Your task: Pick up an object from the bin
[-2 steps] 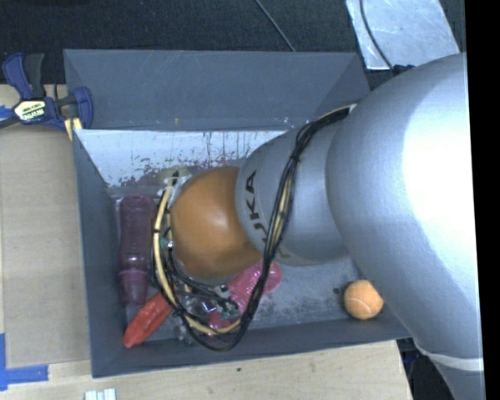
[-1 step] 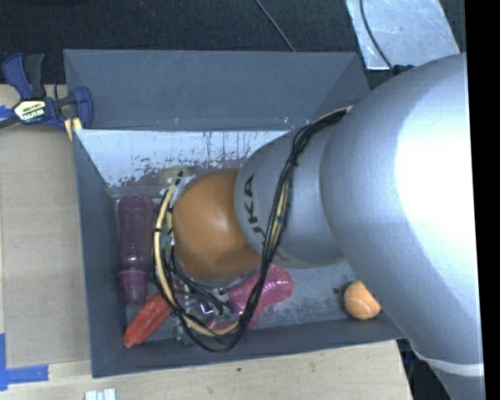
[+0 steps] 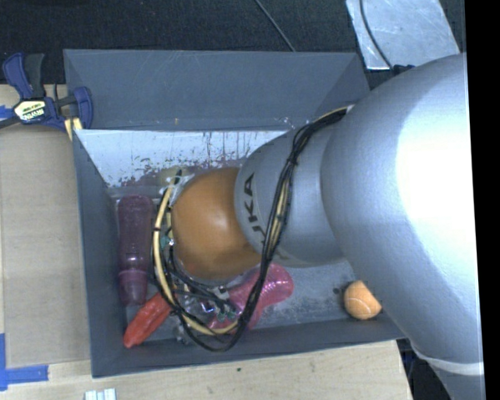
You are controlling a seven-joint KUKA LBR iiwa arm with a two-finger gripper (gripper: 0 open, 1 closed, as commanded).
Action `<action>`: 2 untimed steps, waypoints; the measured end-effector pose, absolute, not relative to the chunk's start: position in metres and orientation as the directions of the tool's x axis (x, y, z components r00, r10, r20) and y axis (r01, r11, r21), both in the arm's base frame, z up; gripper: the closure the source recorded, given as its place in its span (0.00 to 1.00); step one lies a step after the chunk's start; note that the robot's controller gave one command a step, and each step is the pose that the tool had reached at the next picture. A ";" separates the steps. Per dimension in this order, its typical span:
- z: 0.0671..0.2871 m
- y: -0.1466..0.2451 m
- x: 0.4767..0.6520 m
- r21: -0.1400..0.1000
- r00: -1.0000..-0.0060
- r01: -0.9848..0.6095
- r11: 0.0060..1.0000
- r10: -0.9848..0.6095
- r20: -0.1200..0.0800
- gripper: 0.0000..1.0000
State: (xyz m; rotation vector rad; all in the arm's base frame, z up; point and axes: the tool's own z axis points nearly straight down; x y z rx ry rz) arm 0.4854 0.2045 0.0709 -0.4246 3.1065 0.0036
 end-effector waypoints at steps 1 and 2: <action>0.071 0.203 0.485 0.001 -0.974 -0.227 0.974 -0.227 -0.005 0.00; 0.072 0.204 0.486 0.002 -0.966 -0.257 0.966 -0.257 -0.009 1.00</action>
Offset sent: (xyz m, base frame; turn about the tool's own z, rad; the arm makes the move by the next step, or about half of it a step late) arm 0.0001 -0.0002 0.0000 0.0048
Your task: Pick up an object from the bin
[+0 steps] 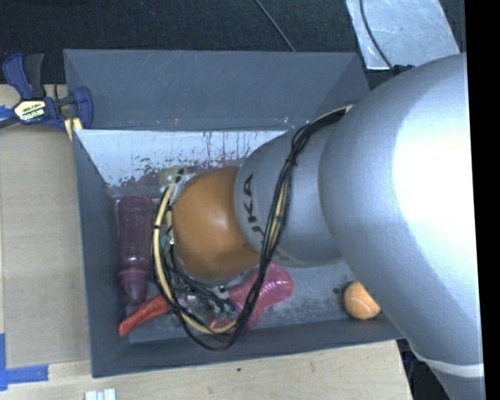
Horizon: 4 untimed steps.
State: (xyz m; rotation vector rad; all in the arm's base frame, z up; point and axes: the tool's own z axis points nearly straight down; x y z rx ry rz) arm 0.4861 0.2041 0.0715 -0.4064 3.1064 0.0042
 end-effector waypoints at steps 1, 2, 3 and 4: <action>0.072 0.204 0.486 0.002 -0.965 -0.263 0.965 -0.263 -0.009 1.00; 0.082 0.204 0.486 0.002 -0.965 -0.261 0.965 -0.261 -0.011 1.00; 0.096 0.204 0.486 0.002 -0.965 -0.260 0.966 -0.260 -0.011 1.00; 0.139 0.203 0.485 0.001 -0.966 -0.260 0.966 -0.260 -0.006 1.00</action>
Offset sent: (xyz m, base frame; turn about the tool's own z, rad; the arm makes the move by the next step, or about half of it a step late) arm 0.0000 0.0000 0.0164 -0.0047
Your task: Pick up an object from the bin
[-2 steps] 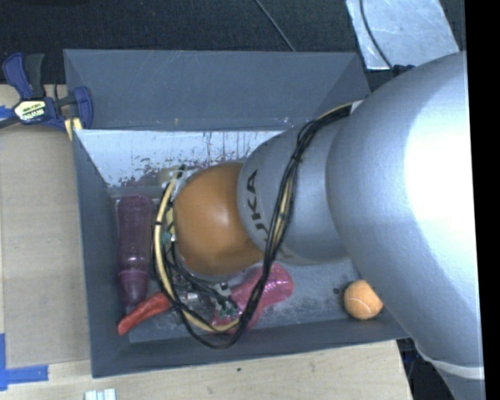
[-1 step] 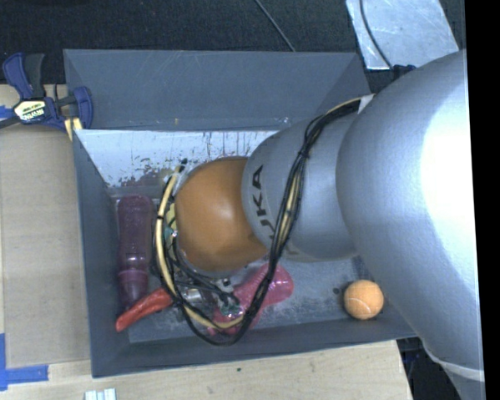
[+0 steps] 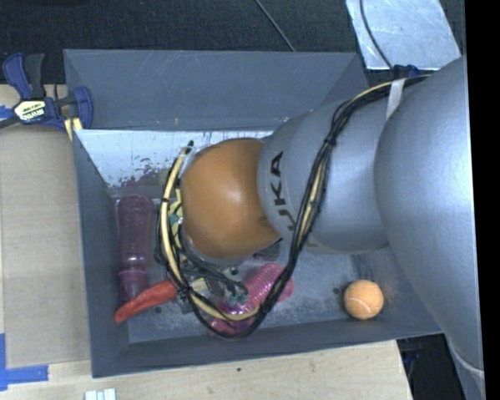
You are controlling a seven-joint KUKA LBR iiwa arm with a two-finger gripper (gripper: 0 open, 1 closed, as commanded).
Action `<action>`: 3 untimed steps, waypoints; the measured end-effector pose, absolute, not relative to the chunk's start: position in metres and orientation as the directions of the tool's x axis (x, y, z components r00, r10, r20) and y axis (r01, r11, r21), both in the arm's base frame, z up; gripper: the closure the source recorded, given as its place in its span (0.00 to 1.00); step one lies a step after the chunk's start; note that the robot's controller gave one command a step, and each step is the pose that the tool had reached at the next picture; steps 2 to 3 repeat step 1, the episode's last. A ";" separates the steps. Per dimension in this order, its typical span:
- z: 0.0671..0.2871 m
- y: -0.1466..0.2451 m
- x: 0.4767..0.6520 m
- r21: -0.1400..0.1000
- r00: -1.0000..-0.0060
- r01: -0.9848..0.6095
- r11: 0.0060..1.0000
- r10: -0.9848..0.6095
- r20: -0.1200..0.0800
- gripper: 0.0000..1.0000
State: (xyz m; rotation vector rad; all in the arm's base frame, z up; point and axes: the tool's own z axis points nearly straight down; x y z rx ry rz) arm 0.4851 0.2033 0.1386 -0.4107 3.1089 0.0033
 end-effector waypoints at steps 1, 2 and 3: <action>0.159 0.204 0.486 0.002 -0.966 -0.259 0.966 -0.259 -0.010 1.00; 0.159 0.204 0.486 0.002 -0.966 -0.259 0.966 -0.259 -0.010 1.00; 0.159 0.204 0.486 0.002 -0.966 -0.259 0.966 -0.259 -0.010 1.00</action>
Offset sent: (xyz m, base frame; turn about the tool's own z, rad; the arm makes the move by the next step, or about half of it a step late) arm 0.0014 0.0005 0.0267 0.0007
